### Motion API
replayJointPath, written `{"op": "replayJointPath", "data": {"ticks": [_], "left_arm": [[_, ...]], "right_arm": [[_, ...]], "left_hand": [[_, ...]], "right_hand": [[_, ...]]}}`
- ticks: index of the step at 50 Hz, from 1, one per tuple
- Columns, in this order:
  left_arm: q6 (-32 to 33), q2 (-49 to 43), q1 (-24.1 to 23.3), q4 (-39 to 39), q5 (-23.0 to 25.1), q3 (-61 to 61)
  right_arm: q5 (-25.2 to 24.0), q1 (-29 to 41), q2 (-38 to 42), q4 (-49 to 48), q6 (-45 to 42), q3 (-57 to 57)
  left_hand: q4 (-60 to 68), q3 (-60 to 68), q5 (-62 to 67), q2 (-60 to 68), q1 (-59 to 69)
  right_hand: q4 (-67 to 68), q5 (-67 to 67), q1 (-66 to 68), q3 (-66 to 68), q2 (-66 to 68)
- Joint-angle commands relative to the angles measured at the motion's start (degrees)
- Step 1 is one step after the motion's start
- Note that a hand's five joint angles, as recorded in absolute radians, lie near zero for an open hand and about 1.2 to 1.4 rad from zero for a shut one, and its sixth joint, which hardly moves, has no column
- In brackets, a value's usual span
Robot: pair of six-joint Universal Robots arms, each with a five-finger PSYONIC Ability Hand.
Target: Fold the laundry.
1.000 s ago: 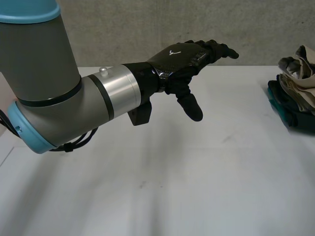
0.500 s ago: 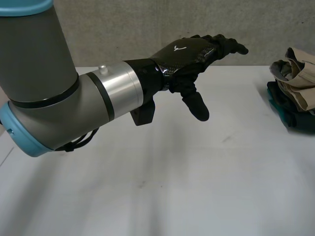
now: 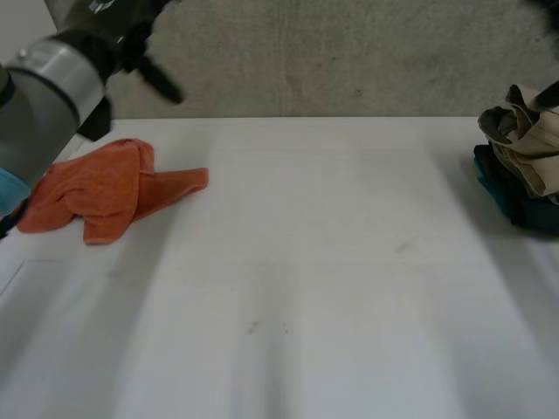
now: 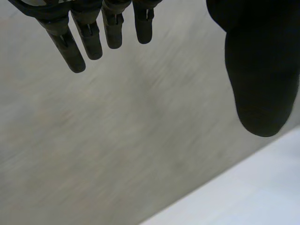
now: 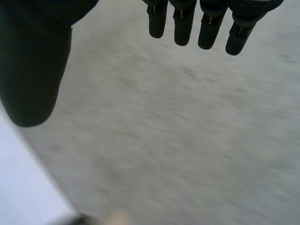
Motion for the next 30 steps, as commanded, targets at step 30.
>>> {"op": "replayJointPath", "data": {"ticks": [30], "left_arm": [[21.38,-48.00,18.98,11.60,16.54,23.90]], "right_arm": [[2.77,9.69,3.48,2.75,-14.75,26.63]], "left_hand": [[68.56,68.44,67.31,68.93,69.56]], "right_hand": [[-2.27,-2.52,-3.71,-2.16,-2.44]]}}
